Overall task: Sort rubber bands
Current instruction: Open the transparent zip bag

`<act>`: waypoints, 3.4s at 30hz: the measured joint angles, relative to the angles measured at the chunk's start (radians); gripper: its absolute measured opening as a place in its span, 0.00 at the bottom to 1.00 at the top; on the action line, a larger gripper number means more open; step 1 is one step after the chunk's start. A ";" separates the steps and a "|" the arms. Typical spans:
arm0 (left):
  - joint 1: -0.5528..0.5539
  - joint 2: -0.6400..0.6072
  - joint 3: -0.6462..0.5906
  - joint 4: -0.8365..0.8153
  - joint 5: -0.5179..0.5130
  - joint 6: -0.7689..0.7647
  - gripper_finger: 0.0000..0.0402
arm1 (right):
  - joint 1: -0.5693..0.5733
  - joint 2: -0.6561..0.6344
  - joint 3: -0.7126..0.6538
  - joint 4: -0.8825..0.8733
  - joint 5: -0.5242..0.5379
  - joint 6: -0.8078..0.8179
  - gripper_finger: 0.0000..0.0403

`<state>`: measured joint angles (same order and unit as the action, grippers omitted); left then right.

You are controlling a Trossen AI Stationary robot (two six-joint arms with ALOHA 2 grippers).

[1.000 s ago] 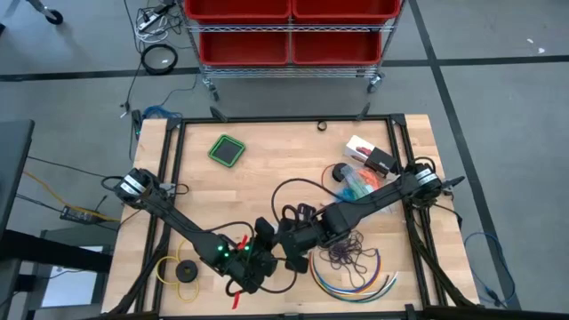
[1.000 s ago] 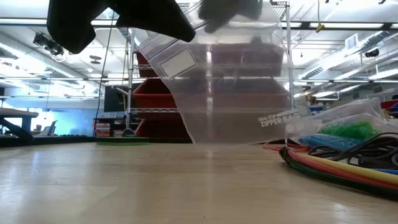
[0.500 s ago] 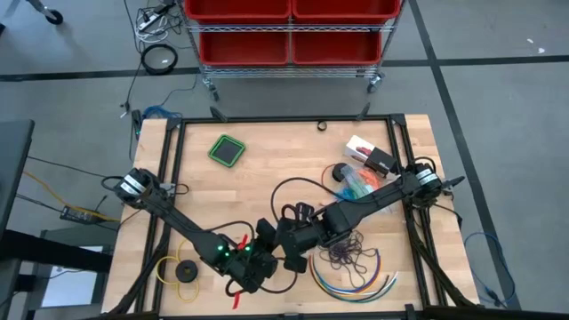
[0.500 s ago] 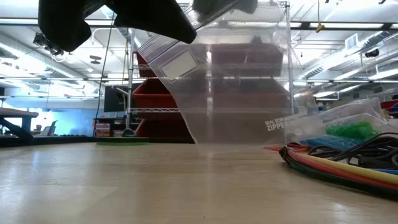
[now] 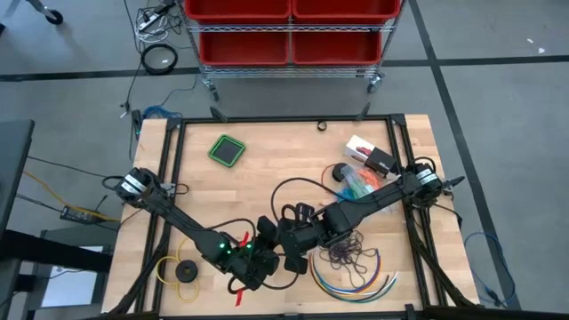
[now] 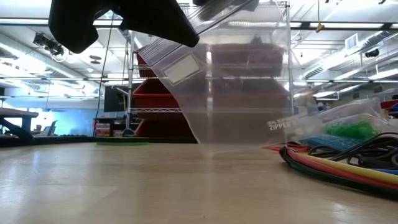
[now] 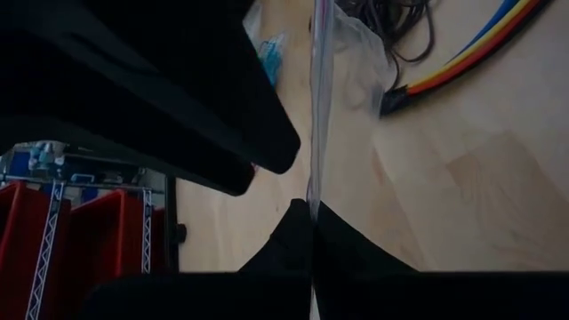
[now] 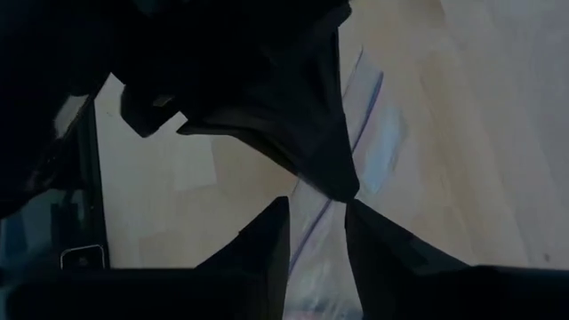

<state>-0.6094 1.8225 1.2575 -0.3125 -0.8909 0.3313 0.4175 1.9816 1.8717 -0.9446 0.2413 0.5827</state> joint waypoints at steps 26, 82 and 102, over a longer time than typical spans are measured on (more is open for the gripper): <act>0.014 0.000 0.006 0.003 0.031 -0.018 0.00 | 0.001 0.000 -0.048 -0.005 0.016 0.018 0.24; 0.028 0.000 0.008 -0.012 0.058 -0.058 0.00 | 0.002 0.000 -0.041 -0.029 0.019 0.000 0.24; 0.062 0.000 0.038 -0.014 0.145 -0.074 0.00 | 0.018 0.000 -0.041 -0.019 -0.012 -0.009 0.24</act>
<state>-0.5472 1.8221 1.2957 -0.3268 -0.7460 0.2569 0.4360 1.9812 1.8309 -0.9634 0.2295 0.5739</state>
